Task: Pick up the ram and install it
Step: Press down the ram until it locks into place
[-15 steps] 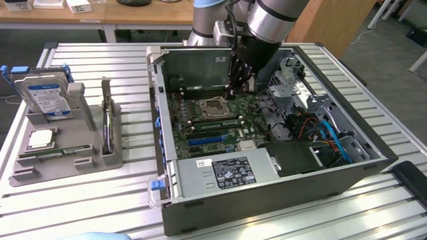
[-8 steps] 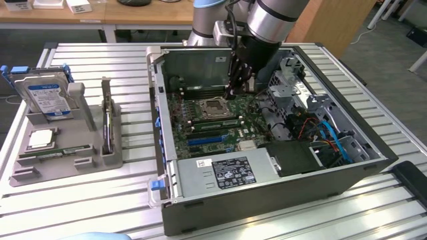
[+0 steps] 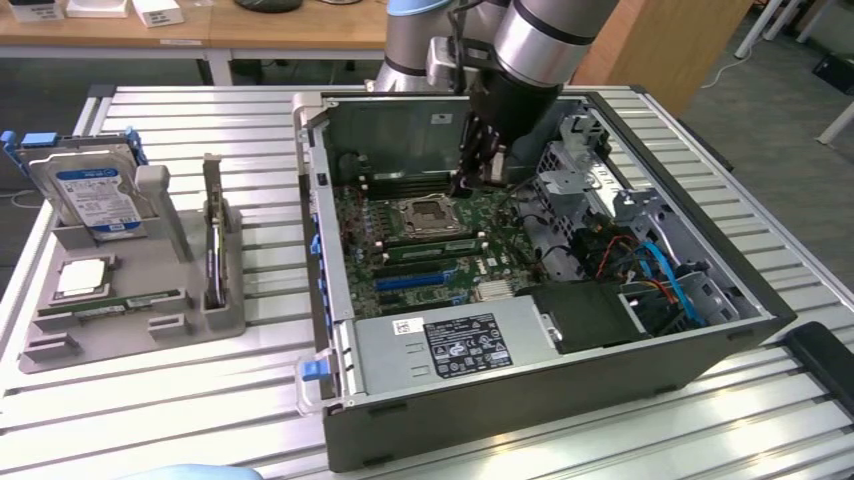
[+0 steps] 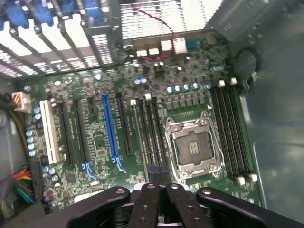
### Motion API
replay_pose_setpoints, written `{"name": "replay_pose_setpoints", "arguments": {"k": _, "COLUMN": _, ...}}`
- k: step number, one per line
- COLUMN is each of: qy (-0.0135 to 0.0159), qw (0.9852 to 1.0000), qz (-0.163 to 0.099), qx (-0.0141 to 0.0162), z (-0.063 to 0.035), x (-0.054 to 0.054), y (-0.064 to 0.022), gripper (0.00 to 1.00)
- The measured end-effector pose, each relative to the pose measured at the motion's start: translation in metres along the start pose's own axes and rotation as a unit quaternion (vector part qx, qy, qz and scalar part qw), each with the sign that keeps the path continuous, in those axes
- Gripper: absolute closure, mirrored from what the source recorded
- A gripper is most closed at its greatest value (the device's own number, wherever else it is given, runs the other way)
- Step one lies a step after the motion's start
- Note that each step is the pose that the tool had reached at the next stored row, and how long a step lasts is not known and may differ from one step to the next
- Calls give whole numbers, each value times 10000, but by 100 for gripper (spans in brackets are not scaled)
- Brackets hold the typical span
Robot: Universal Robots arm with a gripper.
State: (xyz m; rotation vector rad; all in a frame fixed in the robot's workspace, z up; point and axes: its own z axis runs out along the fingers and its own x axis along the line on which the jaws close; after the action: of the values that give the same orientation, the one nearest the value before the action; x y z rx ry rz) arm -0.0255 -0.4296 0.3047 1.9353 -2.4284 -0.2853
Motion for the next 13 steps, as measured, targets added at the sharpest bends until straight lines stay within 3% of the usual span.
{"name": "replay_pose_setpoints", "arguments": {"k": 6, "qy": -50, "qw": 9989, "qz": 455, "qx": 50, "z": 1, "x": 0, "y": 0, "gripper": 90}}
{"name": "replay_pose_setpoints", "arguments": {"k": 13, "qy": -117, "qw": 9949, "qz": 994, "qx": 106, "z": 2, "x": 0, "y": 0, "gripper": 90}}
